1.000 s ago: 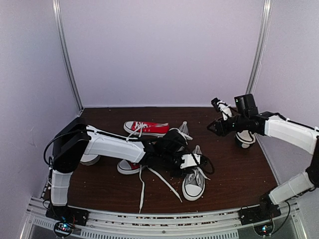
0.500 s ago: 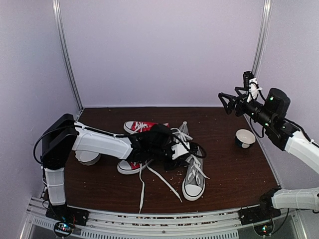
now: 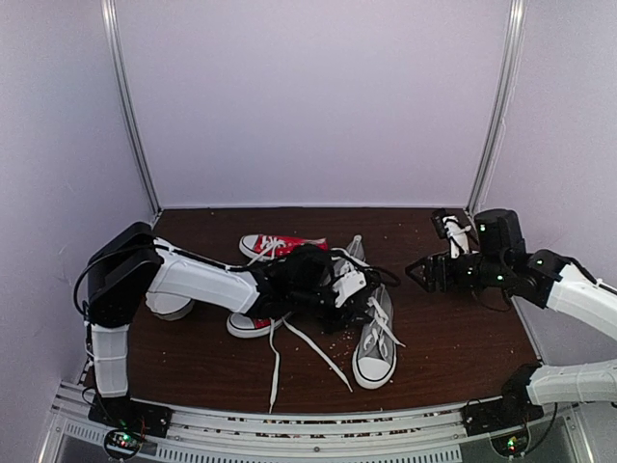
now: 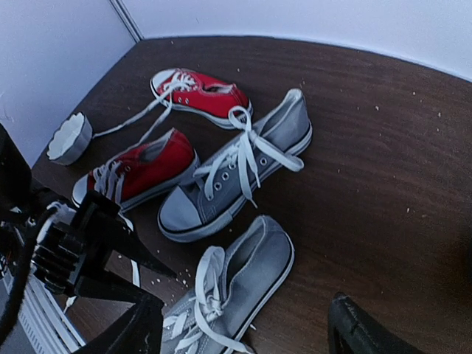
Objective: Tie the shoes
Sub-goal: Adjust the half-tied shoelace on the shoe.
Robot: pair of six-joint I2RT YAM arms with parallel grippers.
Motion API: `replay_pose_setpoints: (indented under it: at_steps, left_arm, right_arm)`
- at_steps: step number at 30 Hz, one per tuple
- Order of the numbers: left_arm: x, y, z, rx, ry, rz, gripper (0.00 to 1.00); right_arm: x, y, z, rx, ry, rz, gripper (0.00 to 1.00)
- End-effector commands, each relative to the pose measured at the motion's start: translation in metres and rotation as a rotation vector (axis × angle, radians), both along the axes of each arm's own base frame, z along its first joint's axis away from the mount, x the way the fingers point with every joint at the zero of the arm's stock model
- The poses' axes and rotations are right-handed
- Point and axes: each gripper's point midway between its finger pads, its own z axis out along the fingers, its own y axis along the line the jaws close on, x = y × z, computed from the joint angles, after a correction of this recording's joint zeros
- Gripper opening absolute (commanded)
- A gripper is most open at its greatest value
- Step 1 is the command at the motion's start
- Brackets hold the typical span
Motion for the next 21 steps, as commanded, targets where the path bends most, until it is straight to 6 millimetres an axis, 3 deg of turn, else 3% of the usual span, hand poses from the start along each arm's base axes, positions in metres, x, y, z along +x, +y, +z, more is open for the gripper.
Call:
replay_pose_setpoints:
  at_steps: [1,6,10,17,21]
  left_arm:
    - [0.001,-0.011,-0.008,-0.014,0.005,0.052,0.31]
    - [0.018,-0.006,-0.016,0.016,-0.046,0.136,0.32]
    - [0.018,-0.020,-0.022,0.044,-0.052,0.118,0.32]
    - [0.022,-0.022,-0.040,0.055,-0.014,0.163,0.23]
    - [0.016,-0.017,-0.040,0.073,-0.004,0.152,0.25]
  right_arm:
    - [-0.010,-0.015,-0.035,-0.105,0.130,-0.066,0.70]
    - [-0.015,-0.004,-0.043,-0.105,0.178,-0.002,0.54]
    - [-0.013,0.010,-0.050,-0.071,0.206,0.052,0.44]
    - [-0.012,0.029,-0.047,0.007,0.201,0.118,0.40]
    - [-0.013,0.029,-0.047,-0.002,0.192,0.129,0.40]
